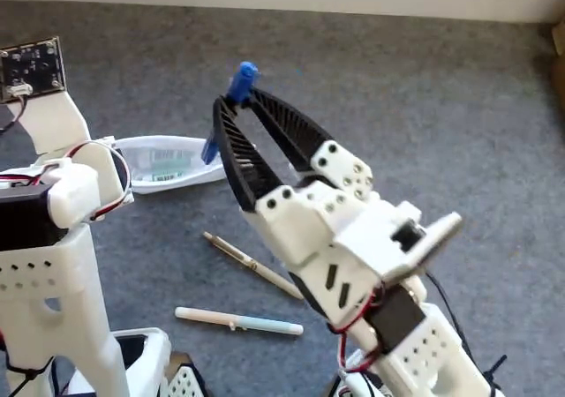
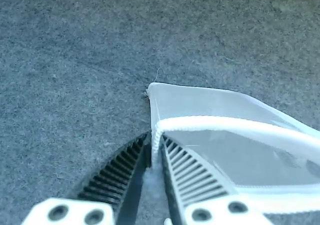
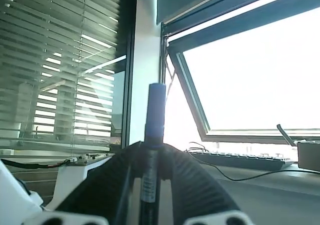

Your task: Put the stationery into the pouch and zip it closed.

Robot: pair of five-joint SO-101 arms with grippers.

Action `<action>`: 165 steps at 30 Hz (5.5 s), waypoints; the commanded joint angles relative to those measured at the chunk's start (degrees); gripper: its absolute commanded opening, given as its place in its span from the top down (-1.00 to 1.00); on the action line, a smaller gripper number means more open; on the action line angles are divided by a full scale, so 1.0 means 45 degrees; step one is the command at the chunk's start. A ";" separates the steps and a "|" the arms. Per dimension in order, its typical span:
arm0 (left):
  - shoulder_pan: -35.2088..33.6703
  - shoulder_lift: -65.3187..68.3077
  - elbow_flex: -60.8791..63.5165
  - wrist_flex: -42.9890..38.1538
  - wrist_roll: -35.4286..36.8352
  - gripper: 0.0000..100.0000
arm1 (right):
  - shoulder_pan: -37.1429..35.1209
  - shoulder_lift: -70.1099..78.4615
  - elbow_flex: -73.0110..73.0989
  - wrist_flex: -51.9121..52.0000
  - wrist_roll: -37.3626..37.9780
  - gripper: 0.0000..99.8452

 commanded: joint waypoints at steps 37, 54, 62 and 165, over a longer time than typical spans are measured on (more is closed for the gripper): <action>-0.0225 0.0068 0.0068 -0.0254 -0.0098 0.99 | -0.0107 0.4171 -0.1182 0.3057 0.4806 0.99; -0.0244 0.0068 0.0088 -0.0254 -0.0098 0.99 | -0.0068 0.4190 -0.1182 0.3077 0.6291 0.98; -0.0244 0.0068 0.0088 -0.0234 -0.0098 0.99 | -0.0068 0.4190 -0.1182 0.3077 0.6291 0.98; -0.6203 0.0010 0.0283 -0.1895 0.0781 0.99 | -0.1963 0.5070 0.1143 1.0657 0.2911 0.62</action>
